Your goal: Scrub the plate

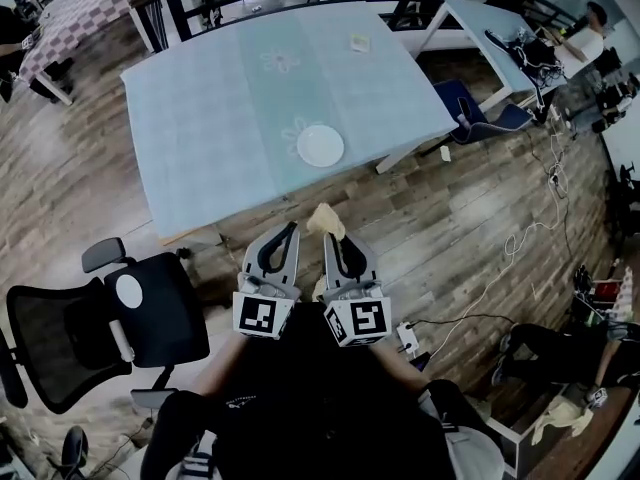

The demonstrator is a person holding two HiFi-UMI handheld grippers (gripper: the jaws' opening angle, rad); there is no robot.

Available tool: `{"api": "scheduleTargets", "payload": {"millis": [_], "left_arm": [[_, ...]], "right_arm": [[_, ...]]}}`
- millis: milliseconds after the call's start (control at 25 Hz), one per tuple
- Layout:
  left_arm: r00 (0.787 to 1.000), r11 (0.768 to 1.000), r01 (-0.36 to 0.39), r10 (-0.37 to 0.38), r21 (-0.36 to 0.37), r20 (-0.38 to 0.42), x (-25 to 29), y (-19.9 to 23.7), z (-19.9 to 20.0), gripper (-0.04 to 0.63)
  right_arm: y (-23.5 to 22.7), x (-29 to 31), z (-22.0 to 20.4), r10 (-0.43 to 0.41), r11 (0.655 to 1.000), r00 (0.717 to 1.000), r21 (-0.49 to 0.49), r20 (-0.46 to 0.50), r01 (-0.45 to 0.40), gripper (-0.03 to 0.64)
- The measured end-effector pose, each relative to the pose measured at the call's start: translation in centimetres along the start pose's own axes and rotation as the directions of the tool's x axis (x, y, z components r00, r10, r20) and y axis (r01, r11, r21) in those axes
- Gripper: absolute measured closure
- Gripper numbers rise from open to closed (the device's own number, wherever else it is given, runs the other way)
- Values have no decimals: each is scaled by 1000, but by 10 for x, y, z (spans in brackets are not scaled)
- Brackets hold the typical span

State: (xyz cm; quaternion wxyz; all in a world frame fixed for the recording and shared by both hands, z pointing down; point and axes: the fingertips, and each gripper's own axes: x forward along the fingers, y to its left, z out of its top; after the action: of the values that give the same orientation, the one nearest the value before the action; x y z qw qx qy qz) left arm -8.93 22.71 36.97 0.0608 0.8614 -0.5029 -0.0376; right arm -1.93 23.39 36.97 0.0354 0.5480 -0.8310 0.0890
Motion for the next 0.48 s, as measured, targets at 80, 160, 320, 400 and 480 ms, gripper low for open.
{"api": "scheduleTargets", "payload": {"millis": [80, 160, 320, 400, 480], "left_arm": [[1000, 1000, 6, -6, -10, -12, 6, 4, -3, 581], [1000, 1000, 13, -13, -11, -17, 11, 5, -7, 581], [1000, 1000, 13, -13, -7, -9, 25, 3, -8, 581], [1000, 1000, 1, -1, -4, -5, 33, 5, -7, 581], [1000, 1000, -19, 19, 0, -4, 43, 12, -7, 581]], "right_arm": [[-4, 4, 0, -17, 1000, 1000, 1, -5, 17, 565], [-8, 6, -4, -24, 1000, 1000, 2, -19, 24, 565], [-18, 15, -7, -11, 1000, 999, 5, -32, 11, 565], [-23, 26, -4, 4, 1000, 1000, 5, -23, -4, 565], [-28, 42, -1, 23, 1000, 1000, 3, -19, -23, 565]]}}
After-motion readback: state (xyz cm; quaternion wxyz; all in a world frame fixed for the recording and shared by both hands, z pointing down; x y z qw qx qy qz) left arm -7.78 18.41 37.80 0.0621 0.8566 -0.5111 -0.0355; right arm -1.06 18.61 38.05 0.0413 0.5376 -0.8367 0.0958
